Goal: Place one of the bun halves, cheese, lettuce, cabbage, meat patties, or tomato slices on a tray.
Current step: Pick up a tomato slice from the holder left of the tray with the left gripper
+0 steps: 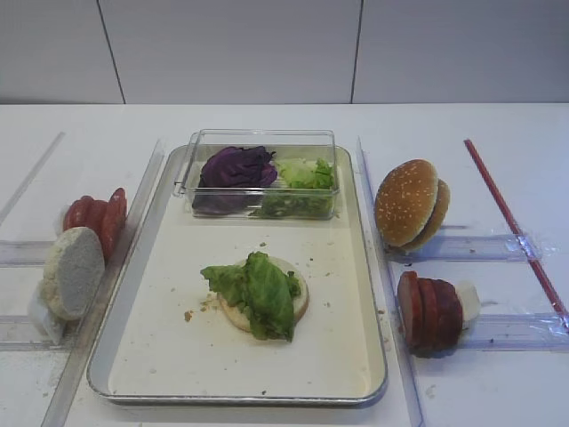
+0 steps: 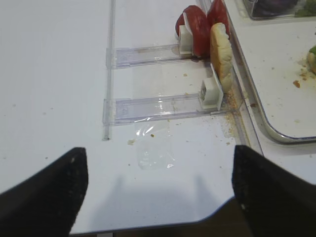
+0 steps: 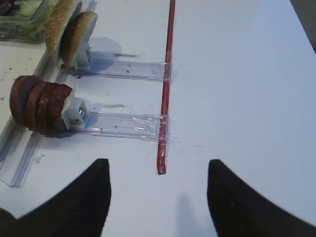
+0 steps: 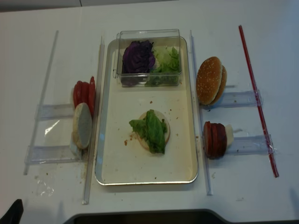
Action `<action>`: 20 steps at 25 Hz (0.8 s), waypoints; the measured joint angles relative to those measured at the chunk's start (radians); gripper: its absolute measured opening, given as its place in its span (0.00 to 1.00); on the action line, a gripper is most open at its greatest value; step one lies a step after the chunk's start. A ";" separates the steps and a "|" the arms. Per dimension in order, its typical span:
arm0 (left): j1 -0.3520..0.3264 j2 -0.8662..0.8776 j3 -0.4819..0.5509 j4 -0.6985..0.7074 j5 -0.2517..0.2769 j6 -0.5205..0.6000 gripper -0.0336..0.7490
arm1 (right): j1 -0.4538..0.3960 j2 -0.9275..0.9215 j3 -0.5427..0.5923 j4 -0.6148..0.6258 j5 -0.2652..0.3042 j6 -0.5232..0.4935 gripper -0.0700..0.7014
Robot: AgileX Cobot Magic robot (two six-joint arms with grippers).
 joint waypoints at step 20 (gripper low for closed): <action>0.000 0.000 0.000 0.004 0.000 0.000 0.75 | 0.000 0.000 0.000 -0.002 0.000 0.002 0.68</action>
